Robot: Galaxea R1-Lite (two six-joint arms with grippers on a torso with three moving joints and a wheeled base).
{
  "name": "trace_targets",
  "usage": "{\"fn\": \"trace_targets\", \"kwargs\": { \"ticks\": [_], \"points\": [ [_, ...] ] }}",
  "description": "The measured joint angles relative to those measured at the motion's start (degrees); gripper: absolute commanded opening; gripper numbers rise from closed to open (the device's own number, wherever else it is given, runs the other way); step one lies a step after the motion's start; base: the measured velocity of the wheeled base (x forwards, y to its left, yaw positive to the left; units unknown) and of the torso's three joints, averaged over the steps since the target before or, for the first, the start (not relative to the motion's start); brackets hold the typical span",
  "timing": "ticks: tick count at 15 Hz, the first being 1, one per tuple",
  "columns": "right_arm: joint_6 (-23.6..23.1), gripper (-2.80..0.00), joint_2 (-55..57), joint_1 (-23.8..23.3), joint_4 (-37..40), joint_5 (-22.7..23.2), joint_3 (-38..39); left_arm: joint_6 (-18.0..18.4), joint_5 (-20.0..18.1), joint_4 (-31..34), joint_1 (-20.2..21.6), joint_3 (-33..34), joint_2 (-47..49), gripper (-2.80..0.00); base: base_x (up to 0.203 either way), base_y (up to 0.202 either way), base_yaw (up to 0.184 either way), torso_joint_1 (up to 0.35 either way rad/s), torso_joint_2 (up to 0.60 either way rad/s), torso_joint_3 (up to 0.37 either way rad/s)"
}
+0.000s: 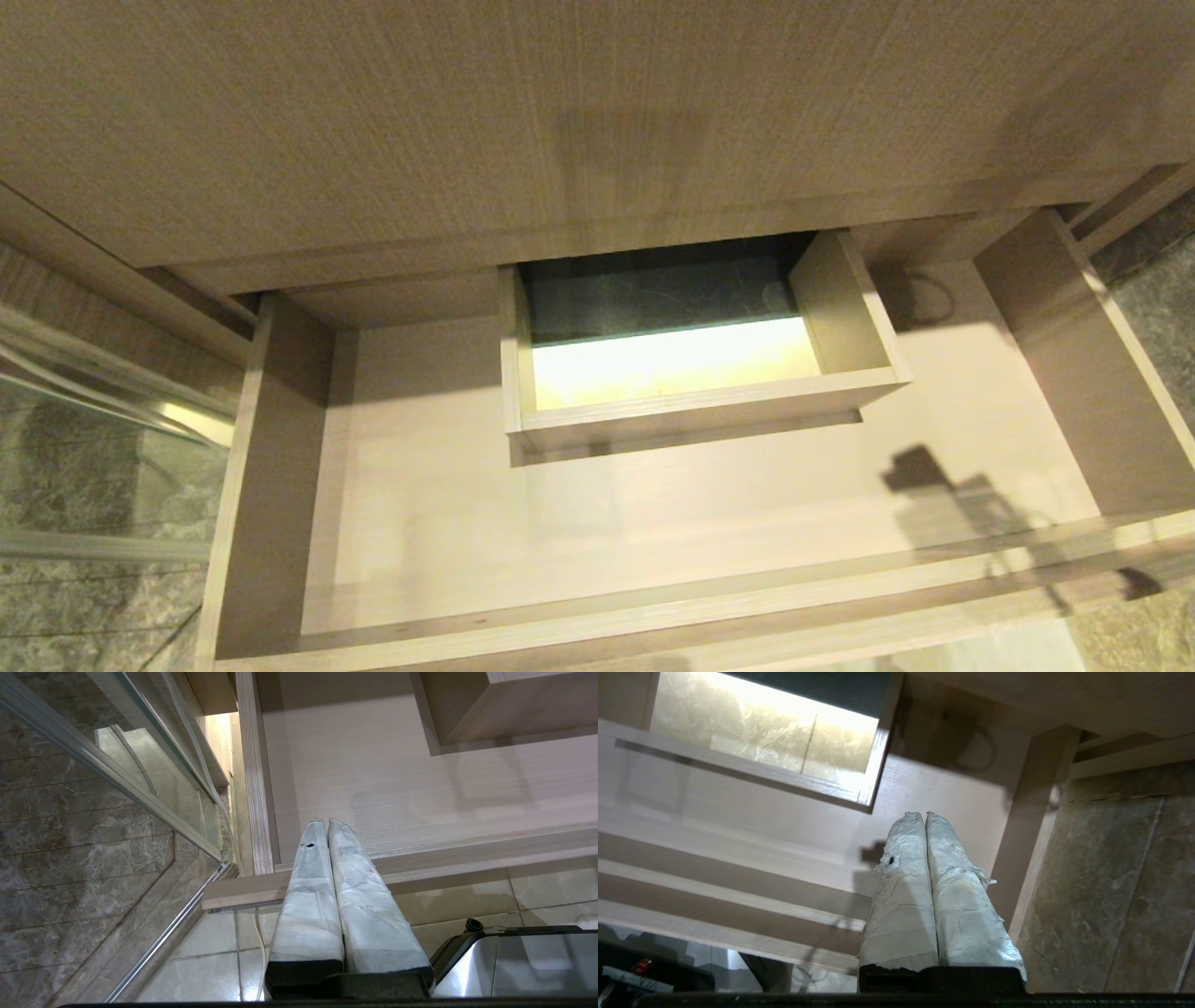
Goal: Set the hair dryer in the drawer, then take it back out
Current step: Pull open the drawer, then pick up the hairdryer
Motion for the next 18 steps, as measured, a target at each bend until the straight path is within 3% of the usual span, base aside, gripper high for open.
{"fn": "trace_targets", "kwargs": {
  "ticks": [6,12,16,18],
  "points": [
    [-0.2,-2.8,-0.2,-0.6,0.8,0.1,-5.2,0.0,0.0,0.0,0.0,0.0,0.0,-2.8,0.0,0.0,0.0,0.0,0.0,0.0],
    [0.6,-2.8,-3.7,-1.9,-0.1,-1.4,-5.2,0.0,0.0,0.0,0.0,0.0,0.0,-2.8,0.0,0.0,0.0,0.0,0.0,0.0],
    [8.7,-2.8,-4.9,-2.9,-3.5,-3.3,-5.4,0.0,0.0,0.0,0.0,0.0,0.0,-2.8,0.0,0.0,0.0,0.0,0.0,0.0],
    [10.6,-2.8,-5.3,-3.1,-6.5,-3.3,-5.6,0.0,0.0,0.0,0.0,0.0,0.0,-2.8,0.0,0.0,0.0,0.0,0.0,0.0]
  ]
}}
